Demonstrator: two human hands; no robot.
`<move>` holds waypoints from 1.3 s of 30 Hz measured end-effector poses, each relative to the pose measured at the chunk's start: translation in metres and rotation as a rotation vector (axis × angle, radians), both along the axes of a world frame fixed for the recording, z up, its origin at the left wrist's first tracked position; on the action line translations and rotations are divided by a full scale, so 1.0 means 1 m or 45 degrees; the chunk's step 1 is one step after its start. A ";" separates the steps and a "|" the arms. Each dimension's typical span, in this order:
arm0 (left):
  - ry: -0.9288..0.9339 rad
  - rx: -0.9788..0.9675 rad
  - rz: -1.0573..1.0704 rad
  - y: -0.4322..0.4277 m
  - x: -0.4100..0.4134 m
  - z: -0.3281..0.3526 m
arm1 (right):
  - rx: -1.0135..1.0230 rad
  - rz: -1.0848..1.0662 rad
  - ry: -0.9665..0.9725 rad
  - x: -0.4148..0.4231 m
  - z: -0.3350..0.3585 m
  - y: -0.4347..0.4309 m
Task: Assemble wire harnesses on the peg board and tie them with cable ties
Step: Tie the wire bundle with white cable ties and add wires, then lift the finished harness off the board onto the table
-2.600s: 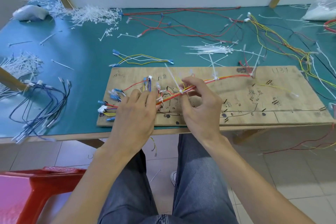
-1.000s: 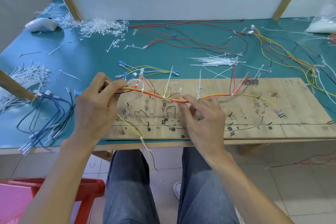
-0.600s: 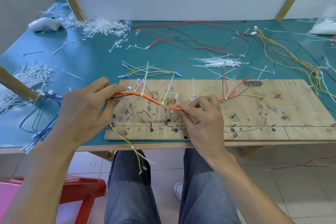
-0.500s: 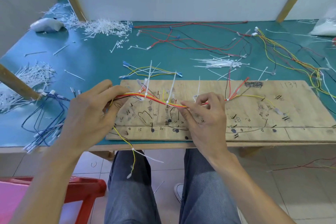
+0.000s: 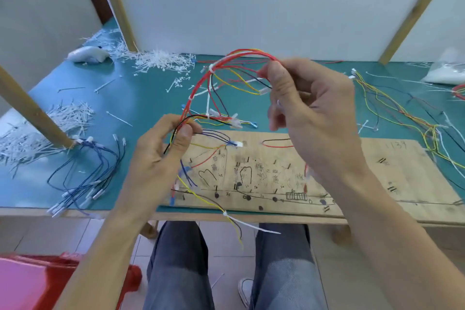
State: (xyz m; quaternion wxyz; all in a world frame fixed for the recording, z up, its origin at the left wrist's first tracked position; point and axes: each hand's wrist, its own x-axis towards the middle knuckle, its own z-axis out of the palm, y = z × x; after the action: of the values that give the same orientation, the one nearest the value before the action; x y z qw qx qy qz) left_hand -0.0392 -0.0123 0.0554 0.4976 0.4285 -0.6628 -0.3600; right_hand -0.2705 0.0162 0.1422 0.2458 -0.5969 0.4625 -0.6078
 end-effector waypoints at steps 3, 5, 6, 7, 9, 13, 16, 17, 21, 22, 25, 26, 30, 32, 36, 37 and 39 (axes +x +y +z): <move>0.255 0.087 -0.212 0.009 -0.016 0.003 | 0.197 0.296 -0.524 0.025 0.016 -0.012; 0.410 0.191 -0.316 0.015 -0.024 0.002 | 0.344 0.465 -0.845 0.040 0.022 -0.022; 0.444 0.237 -0.299 0.016 -0.031 0.002 | 0.392 0.527 -0.965 0.047 0.023 -0.027; 0.470 0.285 -0.250 0.017 -0.038 0.002 | 0.415 0.566 -1.053 0.052 0.023 -0.032; 0.473 0.293 -0.094 0.016 -0.046 0.005 | 0.427 0.584 -1.150 0.066 0.021 -0.042; 0.380 0.299 -0.362 0.032 -0.039 0.012 | 0.444 0.439 -1.121 0.087 0.012 -0.065; 0.396 0.324 -0.213 0.026 -0.027 0.017 | 0.386 0.233 -0.682 0.088 -0.002 -0.081; 0.409 0.339 -0.155 0.023 -0.023 0.018 | 0.354 0.172 -0.511 0.086 -0.009 -0.085; 0.447 0.312 0.082 -0.002 -0.004 0.032 | 0.248 -0.073 0.029 0.072 -0.060 -0.088; 0.446 0.308 0.122 -0.011 0.002 0.035 | 0.273 -0.095 0.093 0.070 -0.075 -0.086; 0.460 0.348 0.215 -0.040 0.012 0.047 | 0.415 -0.036 0.190 0.068 -0.118 -0.077; 0.449 0.357 0.253 -0.051 0.015 0.050 | 0.460 -0.010 0.192 0.069 -0.128 -0.074; 0.418 0.363 0.327 -0.092 0.021 0.071 | 0.403 -0.059 0.375 0.074 -0.149 -0.065; 0.395 0.320 0.313 -0.110 0.023 0.083 | 0.387 -0.117 0.344 0.076 -0.152 -0.064; 0.292 0.251 0.321 -0.143 0.034 0.102 | 0.427 -0.170 0.170 0.076 -0.155 -0.062; 0.249 0.245 0.341 -0.151 0.040 0.105 | 0.426 -0.173 0.155 0.077 -0.155 -0.061; 0.167 0.281 0.385 -0.164 0.050 0.109 | 0.415 -0.167 0.170 0.079 -0.154 -0.059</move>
State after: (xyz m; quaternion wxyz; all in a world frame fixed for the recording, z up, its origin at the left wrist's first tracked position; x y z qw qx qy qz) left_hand 0.0109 -0.1766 0.1648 0.5381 0.5507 -0.5135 -0.3788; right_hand -0.1917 -0.0425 -0.0119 0.2681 -0.5567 0.6080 -0.4985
